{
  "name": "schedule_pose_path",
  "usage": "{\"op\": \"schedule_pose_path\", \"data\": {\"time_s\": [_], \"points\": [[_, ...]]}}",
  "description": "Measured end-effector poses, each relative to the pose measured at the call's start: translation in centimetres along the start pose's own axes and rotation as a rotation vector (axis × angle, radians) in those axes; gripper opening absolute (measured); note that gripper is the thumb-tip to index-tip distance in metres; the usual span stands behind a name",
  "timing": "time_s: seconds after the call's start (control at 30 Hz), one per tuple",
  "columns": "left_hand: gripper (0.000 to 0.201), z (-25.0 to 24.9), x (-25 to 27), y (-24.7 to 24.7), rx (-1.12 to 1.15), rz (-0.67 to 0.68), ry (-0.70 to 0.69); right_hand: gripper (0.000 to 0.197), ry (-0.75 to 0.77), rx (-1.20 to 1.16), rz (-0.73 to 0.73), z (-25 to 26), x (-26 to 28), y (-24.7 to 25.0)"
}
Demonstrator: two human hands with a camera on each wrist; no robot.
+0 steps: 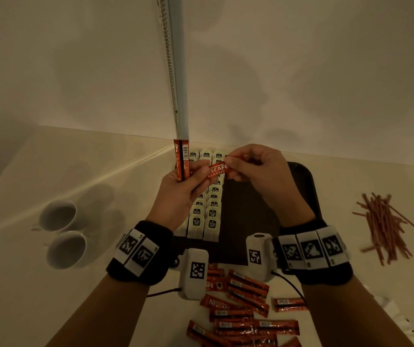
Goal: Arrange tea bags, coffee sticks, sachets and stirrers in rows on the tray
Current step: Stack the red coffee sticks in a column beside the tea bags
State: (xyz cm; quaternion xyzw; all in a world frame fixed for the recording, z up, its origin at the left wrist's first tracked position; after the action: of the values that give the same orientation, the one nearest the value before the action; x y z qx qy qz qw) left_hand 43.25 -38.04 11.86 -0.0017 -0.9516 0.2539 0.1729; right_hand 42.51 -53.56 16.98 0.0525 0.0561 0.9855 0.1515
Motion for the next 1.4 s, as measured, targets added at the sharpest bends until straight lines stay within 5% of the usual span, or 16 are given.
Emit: {"op": "schedule_pose_path", "data": {"time_s": [0.13,0.3,0.5,0.73,1.0,1.27,1.4], "points": [[0.03,-0.2,-0.2,0.0,-0.152,0.033,-0.047,0.012,-0.049,0.018,0.055,-0.6,0.0,0.0],[0.02,-0.6,-0.6,0.4,-0.347,0.012,-0.143,0.006,0.034,0.096,-0.045,-0.4,-0.3,0.7],[0.023,0.0,-0.8,0.4,-0.212,-0.021,-0.066,0.016,-0.018,0.104,0.1,-1.6,-0.5,0.5],[0.007,1.7,-1.4,1.4,-0.339,-0.106,-0.058,0.013,-0.103,0.094,0.112,-4.1,-0.8,0.7],[0.034,0.5,-1.7,4.0,-0.354,-0.227,-0.049,0.011,-0.072,0.362,-0.211,-10.4,-7.2,7.2],[0.03,0.3,-1.5,4.7,-0.344,-0.215,-0.018,0.02,-0.174,0.622,-0.07,-17.4,-10.3,7.0],[0.029,0.6,-1.5,4.8,-0.345,-0.217,-0.003,0.018,-0.155,0.639,-0.122,-17.5,-10.8,7.0]]}}
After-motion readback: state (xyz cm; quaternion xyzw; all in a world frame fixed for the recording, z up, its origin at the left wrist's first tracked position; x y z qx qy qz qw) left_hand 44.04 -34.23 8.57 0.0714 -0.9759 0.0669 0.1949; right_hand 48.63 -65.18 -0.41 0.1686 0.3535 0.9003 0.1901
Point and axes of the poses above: each hand's wrist, its own x-axis away from the middle knuckle, its own y-axis out of the back of the hand, z = x × y, the point moved 8 cm from there along -x, towards the middle knuckle, and after that the axes turned 10 degrees about -z, right-handed, at the moved point
